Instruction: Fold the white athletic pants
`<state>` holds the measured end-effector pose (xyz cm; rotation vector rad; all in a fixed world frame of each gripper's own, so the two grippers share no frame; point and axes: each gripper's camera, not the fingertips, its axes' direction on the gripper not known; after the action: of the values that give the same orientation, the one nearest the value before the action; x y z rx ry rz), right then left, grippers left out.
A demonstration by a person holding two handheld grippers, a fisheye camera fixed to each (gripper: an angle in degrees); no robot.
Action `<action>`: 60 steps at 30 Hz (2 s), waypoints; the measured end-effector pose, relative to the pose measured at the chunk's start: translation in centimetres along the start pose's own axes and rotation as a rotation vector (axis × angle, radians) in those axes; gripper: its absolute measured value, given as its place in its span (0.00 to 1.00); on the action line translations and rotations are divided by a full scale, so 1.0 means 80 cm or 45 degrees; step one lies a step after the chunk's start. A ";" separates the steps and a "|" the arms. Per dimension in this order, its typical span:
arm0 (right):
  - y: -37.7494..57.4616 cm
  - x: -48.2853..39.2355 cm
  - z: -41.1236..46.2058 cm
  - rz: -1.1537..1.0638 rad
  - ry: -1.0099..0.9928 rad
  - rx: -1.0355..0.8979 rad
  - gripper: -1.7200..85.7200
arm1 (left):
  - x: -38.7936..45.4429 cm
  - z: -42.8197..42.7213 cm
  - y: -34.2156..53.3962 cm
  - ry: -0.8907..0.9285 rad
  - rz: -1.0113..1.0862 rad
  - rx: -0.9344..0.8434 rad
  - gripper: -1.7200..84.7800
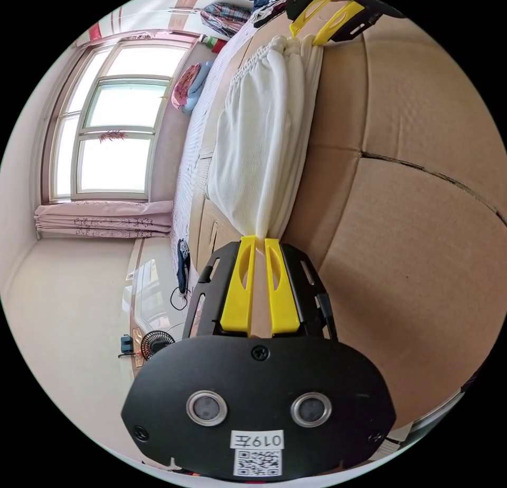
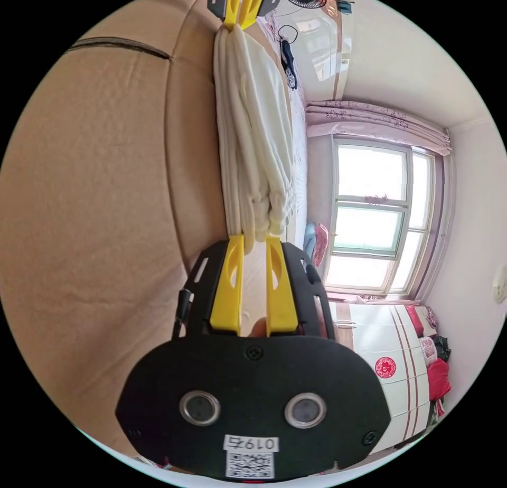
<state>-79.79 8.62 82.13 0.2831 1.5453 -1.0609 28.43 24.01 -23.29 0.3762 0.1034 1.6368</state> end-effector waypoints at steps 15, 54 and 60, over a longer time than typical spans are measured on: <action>-0.014 -0.028 -0.011 -0.251 0.077 -0.096 0.02 | 0.044 -0.006 -0.003 -0.155 0.326 -0.053 0.04; 0.020 -0.044 -0.023 -0.036 0.091 0.230 0.09 | 0.045 -0.054 -0.008 -0.075 0.101 0.314 0.05; 0.033 -0.050 -0.007 -0.066 0.077 0.229 0.02 | 0.038 -0.048 0.001 -0.052 0.067 0.309 0.04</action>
<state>-77.17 12.02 84.40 0.4035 1.5198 -1.2448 27.05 27.59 -26.35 0.6015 0.2647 1.6721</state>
